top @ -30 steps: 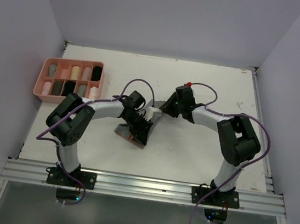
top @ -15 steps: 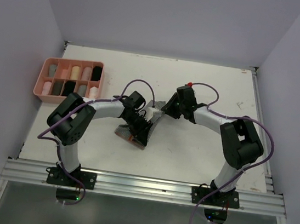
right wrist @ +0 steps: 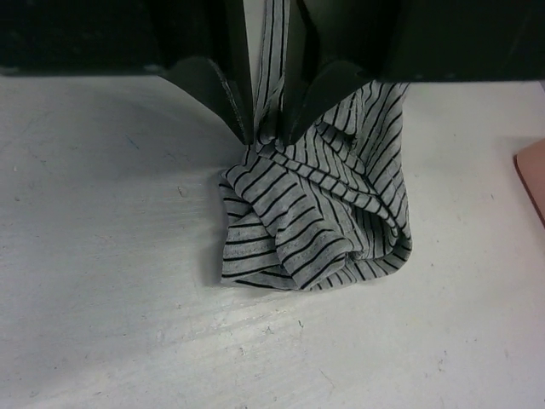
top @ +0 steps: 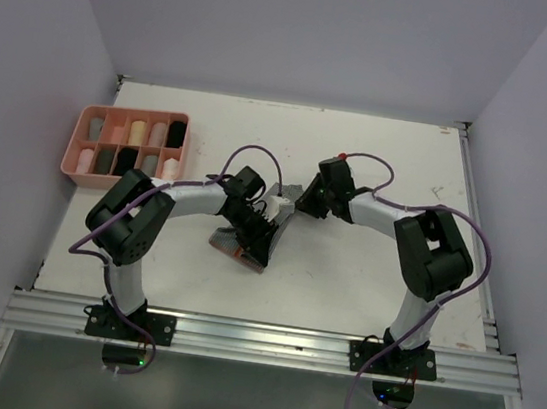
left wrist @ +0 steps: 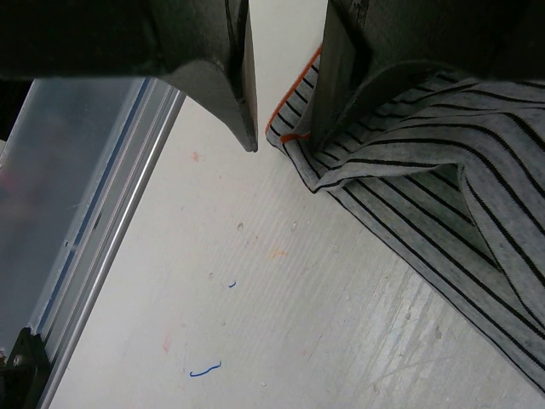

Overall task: Roll the underwear
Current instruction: Fold the underwear

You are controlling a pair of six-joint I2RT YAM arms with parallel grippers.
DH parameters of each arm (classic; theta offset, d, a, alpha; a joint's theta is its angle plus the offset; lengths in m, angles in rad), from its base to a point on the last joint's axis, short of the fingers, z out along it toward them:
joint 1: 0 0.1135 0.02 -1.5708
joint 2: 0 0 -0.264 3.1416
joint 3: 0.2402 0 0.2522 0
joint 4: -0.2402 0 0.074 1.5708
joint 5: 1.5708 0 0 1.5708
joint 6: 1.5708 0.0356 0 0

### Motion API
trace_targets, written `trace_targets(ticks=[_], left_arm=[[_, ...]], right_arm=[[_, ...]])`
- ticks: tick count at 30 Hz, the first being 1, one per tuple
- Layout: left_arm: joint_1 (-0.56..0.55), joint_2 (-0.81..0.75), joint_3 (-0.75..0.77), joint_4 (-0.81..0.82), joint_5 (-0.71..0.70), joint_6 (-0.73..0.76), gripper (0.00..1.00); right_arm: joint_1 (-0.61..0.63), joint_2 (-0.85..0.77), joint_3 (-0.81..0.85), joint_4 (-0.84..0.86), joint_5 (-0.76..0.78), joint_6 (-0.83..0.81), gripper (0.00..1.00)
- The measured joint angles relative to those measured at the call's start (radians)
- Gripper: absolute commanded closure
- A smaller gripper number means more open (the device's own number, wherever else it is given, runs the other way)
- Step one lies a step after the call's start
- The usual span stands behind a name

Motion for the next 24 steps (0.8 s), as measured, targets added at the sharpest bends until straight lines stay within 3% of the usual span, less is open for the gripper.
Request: trace_targets(ticks=[14, 24], left_arm=[[0.000, 0.000, 0.000, 0.000, 0.000, 0.000, 0.64], [0.000, 0.000, 0.000, 0.000, 0.000, 0.000, 0.63]], right_arm=[[-0.002, 0.023, 0.084, -0.003, -0.001, -0.039, 1.00], [-0.027, 0.084, 0.116, -0.005, -0.002, -0.064, 1.00]])
